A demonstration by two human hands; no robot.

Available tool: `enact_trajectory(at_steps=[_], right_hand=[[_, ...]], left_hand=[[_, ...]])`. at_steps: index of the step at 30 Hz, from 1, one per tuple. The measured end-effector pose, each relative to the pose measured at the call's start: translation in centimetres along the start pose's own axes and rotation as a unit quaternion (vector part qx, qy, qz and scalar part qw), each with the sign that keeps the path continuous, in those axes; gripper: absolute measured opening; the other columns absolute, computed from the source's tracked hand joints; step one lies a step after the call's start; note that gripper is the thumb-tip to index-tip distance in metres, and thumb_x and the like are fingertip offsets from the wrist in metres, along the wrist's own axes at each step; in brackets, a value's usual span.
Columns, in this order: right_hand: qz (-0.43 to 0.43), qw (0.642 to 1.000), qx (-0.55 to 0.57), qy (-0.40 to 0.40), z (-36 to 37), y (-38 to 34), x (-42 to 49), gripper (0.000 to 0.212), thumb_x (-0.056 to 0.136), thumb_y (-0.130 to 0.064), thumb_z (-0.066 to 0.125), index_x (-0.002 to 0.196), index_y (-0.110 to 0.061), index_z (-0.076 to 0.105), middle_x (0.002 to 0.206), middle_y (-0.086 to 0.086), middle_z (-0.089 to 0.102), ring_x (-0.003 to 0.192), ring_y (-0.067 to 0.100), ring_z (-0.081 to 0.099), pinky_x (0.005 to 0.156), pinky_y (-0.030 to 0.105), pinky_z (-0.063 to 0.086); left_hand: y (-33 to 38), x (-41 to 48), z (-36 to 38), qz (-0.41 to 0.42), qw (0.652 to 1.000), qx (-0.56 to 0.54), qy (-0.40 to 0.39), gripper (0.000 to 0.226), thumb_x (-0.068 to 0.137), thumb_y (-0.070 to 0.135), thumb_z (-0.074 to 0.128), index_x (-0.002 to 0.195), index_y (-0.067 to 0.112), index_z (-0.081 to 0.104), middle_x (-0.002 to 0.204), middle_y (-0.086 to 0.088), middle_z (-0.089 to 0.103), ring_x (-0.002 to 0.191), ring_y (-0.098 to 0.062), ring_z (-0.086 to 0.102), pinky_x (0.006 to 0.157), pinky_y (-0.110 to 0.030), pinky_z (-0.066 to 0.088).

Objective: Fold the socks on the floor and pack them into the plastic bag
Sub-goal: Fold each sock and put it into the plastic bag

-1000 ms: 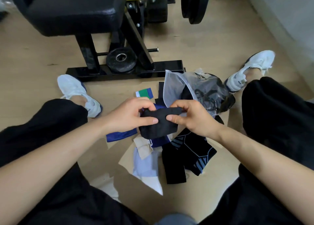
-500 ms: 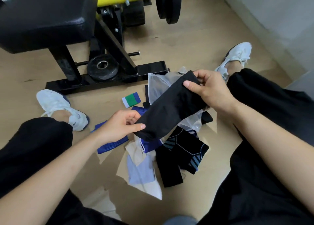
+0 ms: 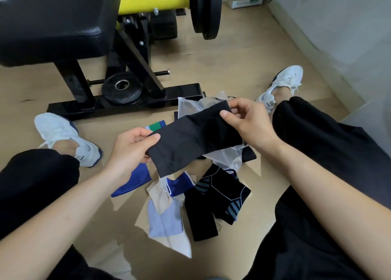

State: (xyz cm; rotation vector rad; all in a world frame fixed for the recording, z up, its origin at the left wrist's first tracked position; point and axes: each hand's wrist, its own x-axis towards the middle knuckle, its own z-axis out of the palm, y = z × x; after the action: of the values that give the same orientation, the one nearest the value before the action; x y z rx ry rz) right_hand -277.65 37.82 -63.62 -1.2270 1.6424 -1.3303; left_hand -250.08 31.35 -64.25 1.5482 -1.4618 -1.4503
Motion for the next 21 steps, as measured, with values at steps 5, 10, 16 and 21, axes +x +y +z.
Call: enact_trajectory(at_steps=[5,10,16,21], right_hand=[[-0.019,0.998,0.015,-0.061,2.7,0.0,-1.4,0.008,0.091,-0.010,0.071,0.091,-0.018,0.071,0.081,0.013,0.071,0.067,0.019,0.058,0.068,0.035,0.052],[-0.017,0.996,0.000,-0.091,5.1,0.2,-2.6,0.015,0.088,-0.011,0.074,0.094,-0.023,0.068,0.083,0.007,0.068,0.066,0.015,0.057,0.071,0.026,0.053],[-0.048,0.989,-0.056,-0.130,6.4,0.0,-3.8,0.021,0.087,-0.014,0.075,0.108,-0.014,0.071,0.089,0.002,0.072,0.079,0.016,0.067,0.076,0.019,0.051],[-0.053,0.987,-0.072,-0.131,6.6,-0.7,-4.4,0.025,0.085,-0.016,0.078,0.108,-0.017,0.070,0.090,-0.001,0.070,0.079,0.014,0.067,0.076,0.023,0.054]], left_hand=[[0.9,-1.4,0.9,0.005,1.000,-0.003,-0.024,0.005,0.095,0.017,0.069,0.097,0.012,0.070,0.078,0.000,0.075,0.065,-0.006,0.068,0.058,-0.026,0.057],[1.4,-2.1,1.9,-0.003,0.998,-0.018,-0.052,0.008,0.095,0.016,0.068,0.102,0.014,0.069,0.087,-0.007,0.076,0.075,-0.012,0.072,0.075,-0.039,0.064],[1.3,-2.8,2.5,0.044,0.998,0.007,-0.045,0.011,0.093,0.012,0.070,0.100,0.019,0.073,0.089,-0.004,0.075,0.085,-0.025,0.074,0.071,-0.040,0.064],[1.5,-3.2,2.8,0.060,0.997,0.001,-0.051,0.016,0.094,0.011,0.068,0.103,0.022,0.073,0.094,-0.006,0.074,0.086,-0.024,0.075,0.071,-0.036,0.064]])
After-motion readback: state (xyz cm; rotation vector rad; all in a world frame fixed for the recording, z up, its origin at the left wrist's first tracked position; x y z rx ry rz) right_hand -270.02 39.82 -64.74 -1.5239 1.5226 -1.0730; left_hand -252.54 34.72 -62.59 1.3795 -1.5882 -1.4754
